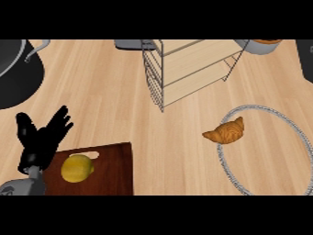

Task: Pick the can from the placemat and place it in the tiered shelf

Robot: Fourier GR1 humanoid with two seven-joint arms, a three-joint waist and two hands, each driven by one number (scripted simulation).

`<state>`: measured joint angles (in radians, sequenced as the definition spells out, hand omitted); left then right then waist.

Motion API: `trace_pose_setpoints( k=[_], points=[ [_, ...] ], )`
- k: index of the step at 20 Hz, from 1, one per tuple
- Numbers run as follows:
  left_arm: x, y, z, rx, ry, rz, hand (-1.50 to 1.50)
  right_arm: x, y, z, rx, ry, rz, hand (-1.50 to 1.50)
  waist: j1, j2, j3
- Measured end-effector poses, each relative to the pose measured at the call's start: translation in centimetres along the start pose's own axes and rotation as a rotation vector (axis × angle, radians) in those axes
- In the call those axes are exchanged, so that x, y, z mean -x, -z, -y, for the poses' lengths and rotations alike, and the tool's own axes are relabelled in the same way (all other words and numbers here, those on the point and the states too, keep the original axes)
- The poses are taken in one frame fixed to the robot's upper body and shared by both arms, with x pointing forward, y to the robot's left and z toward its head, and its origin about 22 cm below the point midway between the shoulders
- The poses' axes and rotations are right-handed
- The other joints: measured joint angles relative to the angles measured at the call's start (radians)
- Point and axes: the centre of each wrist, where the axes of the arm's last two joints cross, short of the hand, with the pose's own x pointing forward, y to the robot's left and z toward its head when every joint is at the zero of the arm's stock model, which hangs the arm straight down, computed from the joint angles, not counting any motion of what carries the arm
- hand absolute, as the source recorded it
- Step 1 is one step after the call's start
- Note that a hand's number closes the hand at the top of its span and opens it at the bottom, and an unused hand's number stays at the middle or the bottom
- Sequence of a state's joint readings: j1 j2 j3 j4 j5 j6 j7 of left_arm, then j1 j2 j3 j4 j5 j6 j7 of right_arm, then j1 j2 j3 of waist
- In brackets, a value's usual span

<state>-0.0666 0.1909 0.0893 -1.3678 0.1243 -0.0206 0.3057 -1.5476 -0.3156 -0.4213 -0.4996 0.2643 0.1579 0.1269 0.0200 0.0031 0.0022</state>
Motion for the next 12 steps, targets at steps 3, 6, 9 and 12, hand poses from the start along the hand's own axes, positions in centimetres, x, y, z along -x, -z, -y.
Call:
trace_pose_setpoints(
  k=[3,6,9,12],
  points=[
    [0.0,0.0,0.4,0.003,0.0,-0.003,0.0,-0.1,-0.2,1.8,0.085,0.052,-0.009,-1.5,0.002,0.002,0.0],
    [-0.1,0.2,0.8,0.002,-0.001,0.008,0.0,-0.2,-0.6,3.8,0.191,0.054,-0.013,-1.5,0.003,0.003,0.0],
    [0.0,0.1,0.8,0.007,0.001,0.02,0.0,0.0,-1.4,6.9,0.293,0.066,-0.042,-1.5,0.007,0.005,0.0],
    [-0.1,0.1,0.9,0.015,-0.001,0.022,0.0,0.5,-2.5,10.2,0.382,0.105,-0.06,-1.5,0.01,0.008,0.0]
  ],
)
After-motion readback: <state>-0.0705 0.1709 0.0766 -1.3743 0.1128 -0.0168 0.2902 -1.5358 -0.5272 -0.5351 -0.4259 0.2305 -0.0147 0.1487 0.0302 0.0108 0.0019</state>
